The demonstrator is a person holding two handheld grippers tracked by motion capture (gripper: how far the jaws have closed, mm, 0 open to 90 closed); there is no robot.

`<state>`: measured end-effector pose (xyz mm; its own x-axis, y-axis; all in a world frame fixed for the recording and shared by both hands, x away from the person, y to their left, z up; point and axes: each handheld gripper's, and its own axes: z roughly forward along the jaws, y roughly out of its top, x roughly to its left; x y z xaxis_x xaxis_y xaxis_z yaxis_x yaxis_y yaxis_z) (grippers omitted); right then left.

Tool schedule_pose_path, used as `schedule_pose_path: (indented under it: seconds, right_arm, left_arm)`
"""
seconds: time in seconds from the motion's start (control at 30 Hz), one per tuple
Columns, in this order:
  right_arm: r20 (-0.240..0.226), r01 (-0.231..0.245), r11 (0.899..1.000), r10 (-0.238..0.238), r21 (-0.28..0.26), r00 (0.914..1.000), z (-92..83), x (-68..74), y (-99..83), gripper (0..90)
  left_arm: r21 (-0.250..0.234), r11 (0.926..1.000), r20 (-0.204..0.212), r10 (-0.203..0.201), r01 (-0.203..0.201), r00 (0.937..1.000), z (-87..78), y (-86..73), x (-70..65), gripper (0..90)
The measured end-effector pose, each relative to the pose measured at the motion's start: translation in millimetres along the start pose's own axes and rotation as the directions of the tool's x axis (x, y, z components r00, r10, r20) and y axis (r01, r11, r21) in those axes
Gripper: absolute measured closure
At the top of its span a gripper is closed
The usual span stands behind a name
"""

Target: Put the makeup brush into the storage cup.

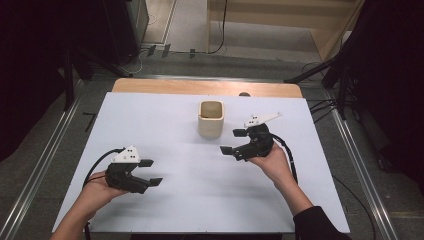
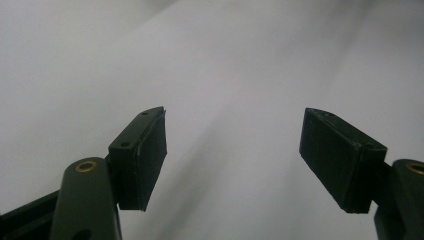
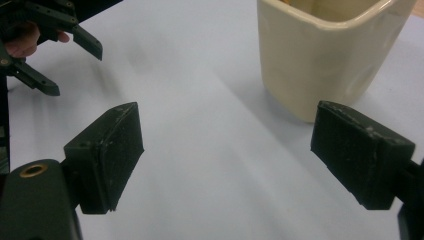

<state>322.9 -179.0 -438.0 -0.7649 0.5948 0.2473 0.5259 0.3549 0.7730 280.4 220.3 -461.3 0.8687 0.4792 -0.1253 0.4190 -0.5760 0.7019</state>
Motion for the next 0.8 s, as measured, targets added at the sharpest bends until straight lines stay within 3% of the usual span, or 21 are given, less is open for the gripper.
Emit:
schedule_pose_path:
  seconds: [0.1, 0.2, 0.8]
  right_arm:
    - [-0.015, -0.006, 1.0, 0.006, 0.0, 0.9999, 0.1, 1.3, -5.5, 14.3]
    - [-0.012, 0.0, 1.0, 0.0, 0.019, 0.9999, 0.5, 3.0, -10.2, 14.3]
    - [0.007, -0.003, 1.0, 0.003, 0.016, 1.0, -8.1, 8.2, -34.1, 14.4]
  left_arm:
    - [0.0, 1.0, 0.0, -0.001, 0.001, 1.0, -0.2, 0.0, 0.2, 27.4]
    - [0.0, 1.0, -0.001, -0.001, 0.001, 1.0, 0.0, 0.0, 0.1, 27.3]
    - [-0.001, 1.0, 0.001, -0.002, 0.002, 1.0, -0.3, 0.0, 0.1, 27.4]
